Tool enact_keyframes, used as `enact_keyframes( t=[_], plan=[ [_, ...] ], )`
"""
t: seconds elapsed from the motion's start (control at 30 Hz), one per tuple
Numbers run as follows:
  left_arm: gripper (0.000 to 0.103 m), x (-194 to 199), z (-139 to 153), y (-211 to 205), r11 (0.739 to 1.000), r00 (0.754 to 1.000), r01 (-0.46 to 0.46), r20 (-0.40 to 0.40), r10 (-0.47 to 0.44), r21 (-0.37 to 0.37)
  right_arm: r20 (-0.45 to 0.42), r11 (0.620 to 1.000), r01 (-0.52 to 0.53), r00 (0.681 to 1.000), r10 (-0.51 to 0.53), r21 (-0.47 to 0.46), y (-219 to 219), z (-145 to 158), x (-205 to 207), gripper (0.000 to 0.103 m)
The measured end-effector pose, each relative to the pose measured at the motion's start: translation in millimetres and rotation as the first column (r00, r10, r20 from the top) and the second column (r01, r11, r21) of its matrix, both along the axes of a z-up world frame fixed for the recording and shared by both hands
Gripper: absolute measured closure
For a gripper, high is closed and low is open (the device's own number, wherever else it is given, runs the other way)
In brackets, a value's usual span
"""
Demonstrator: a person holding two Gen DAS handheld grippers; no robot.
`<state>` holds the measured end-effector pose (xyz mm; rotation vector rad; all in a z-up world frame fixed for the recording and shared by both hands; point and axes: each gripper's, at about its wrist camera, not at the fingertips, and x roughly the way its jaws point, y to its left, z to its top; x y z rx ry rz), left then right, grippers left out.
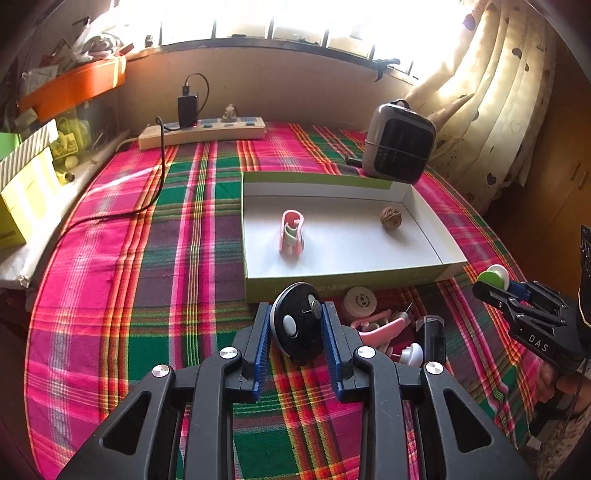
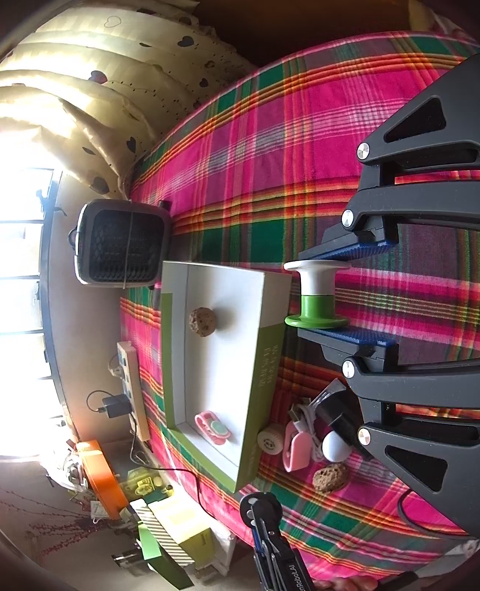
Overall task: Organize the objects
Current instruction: 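Carry the spool and black disc into the box with both grippers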
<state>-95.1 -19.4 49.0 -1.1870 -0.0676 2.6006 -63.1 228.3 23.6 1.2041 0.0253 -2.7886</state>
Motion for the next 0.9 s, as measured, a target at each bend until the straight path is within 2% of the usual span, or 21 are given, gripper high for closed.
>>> enact_keyframes(
  t=[0.53, 0.9],
  plan=[
    [0.078, -47, 20, 21, 0.999, 0.999, 0.033, -0.034, -0.034, -0.023, -0.061, 0.997, -0.070, 0.996, 0.069, -0.013, -14, 33, -38, 0.069],
    [0.078, -93, 11, 30, 0.997, 0.999, 0.034, -0.014, -0.035, -0.065, -0.013, 0.992, -0.125, 0.992, 0.125, -0.014, -36, 26, -86, 0.069]
  ],
)
